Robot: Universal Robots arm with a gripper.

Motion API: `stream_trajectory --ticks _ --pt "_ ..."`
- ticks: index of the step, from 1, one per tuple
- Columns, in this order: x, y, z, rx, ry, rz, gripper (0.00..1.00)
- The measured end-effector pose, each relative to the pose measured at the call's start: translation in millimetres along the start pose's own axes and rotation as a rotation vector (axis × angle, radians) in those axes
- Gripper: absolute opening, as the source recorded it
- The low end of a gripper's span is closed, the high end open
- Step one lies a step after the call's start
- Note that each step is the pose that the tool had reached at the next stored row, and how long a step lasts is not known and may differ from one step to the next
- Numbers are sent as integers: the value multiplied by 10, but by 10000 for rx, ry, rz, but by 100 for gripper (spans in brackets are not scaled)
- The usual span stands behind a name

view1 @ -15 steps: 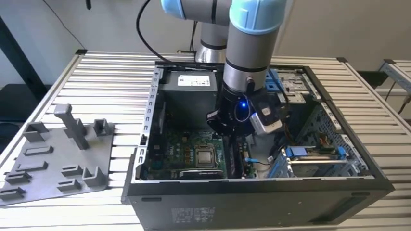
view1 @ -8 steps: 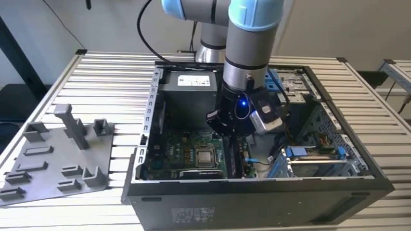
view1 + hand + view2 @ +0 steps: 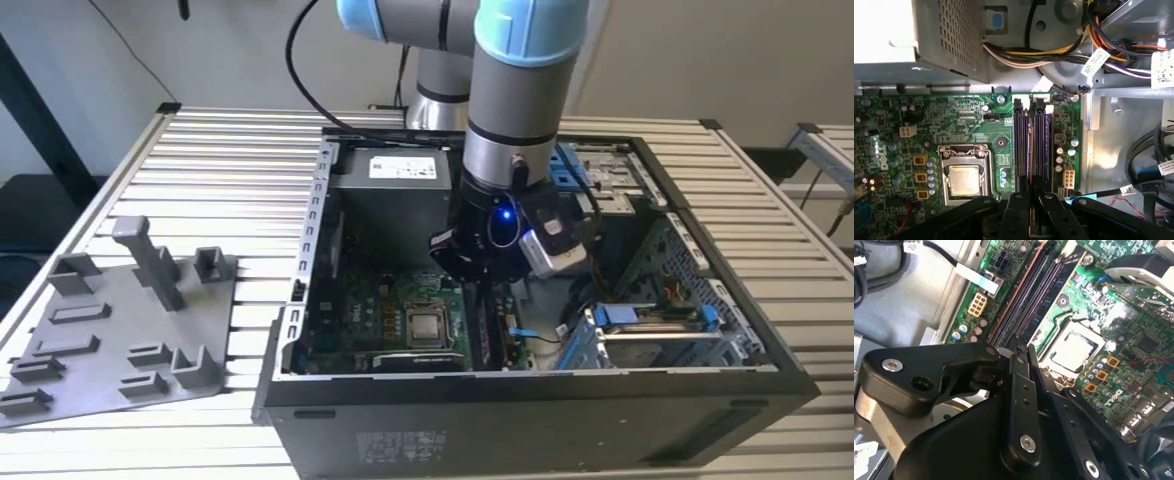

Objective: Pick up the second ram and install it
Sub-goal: 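Insert the second ram into the second slot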

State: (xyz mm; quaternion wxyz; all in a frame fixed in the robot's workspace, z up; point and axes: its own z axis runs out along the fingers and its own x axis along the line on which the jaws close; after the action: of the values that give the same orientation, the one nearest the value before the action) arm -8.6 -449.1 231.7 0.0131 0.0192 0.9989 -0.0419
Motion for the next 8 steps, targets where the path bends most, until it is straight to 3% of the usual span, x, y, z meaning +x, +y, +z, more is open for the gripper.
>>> stream_trajectory --ticks 8 --pt "-2 13 43 11 -1 -14 14"
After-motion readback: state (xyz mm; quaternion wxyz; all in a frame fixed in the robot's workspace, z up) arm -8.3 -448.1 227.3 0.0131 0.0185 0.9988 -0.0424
